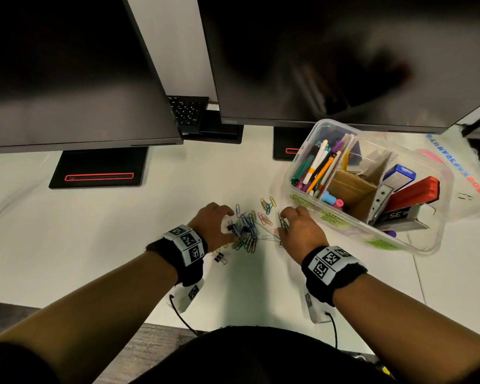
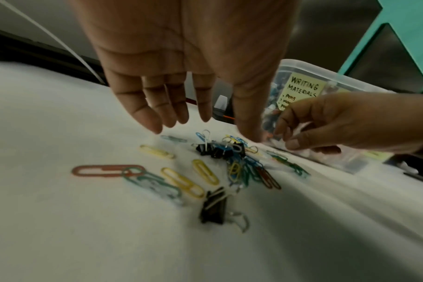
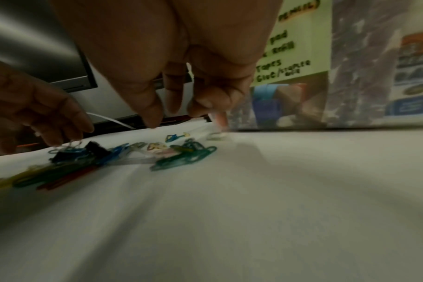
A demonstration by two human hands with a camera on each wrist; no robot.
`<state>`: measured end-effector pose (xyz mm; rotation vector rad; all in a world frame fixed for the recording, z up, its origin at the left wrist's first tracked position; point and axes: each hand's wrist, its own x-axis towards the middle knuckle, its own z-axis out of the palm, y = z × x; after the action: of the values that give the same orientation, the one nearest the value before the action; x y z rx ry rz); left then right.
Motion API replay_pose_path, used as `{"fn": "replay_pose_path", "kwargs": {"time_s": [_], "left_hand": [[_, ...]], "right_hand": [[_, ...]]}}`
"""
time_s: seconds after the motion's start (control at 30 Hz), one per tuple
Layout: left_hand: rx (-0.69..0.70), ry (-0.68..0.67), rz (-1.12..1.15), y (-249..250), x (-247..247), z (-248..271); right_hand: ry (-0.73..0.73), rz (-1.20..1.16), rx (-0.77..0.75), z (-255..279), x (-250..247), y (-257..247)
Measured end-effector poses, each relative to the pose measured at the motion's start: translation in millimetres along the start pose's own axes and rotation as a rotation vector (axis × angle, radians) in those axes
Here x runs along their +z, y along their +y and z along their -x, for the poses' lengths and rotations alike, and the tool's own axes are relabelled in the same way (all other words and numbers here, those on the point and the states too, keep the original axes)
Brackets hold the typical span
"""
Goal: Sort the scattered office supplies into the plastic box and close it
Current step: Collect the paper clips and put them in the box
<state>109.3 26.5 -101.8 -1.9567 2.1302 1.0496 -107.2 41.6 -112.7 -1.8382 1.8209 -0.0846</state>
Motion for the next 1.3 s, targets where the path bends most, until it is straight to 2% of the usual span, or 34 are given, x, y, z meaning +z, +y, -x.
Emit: {"fn": "replay_pose_path", "kwargs": {"time_s": [0.1,0.2,0.27,0.4,0.5,0.77,0.93,1.07,1.13,1.23,1.3], "left_hand": [[-0.03,-0.115,-0.152,-4,-2,9],[-0.072,-0.178,-0.308,-11,6,14],[-0.106,-0.18,-0.322,-14,14,14],[-0.17,-0.092,-0.132,-10,22,6],[-0.153,-0.047,0.004,0,25,-3],[-0.08,-0.002,0.101,24,28,-20],[-0.064,0.008,-0.035,26,20,-19],[-0.116,-0.024,-0.124,27,17,-18],[-0.124,-0.057,-0.172,28,18,-18],[-0.088,-0.081,-0.199,33,22,-18],[-0.066,-0.068,-0.132,37,25,-18]], "right_hand": [[-0.13,0.132,-0.14,1,9,-8],[-0.189,0.2,-0.135,0,18,-12],[-0.188,0.211,-0.132,-1,19,-13],[-0.149,0.173,-0.17,1,8,-18],[-0.125,0.132,-0.184,5,-10,-27],[-0.179,0.142,-0.174,6,-34,-23],[-0.005,0.119,-0.263,17,-57,-29],[0.227,-0.11,-0.239,21,-93,-39],[0.353,-0.21,-0.137,18,-114,-35],[0.551,-0.372,0.12,0,-147,-4],[0.54,-0.434,0.267,-10,-162,18]]}}
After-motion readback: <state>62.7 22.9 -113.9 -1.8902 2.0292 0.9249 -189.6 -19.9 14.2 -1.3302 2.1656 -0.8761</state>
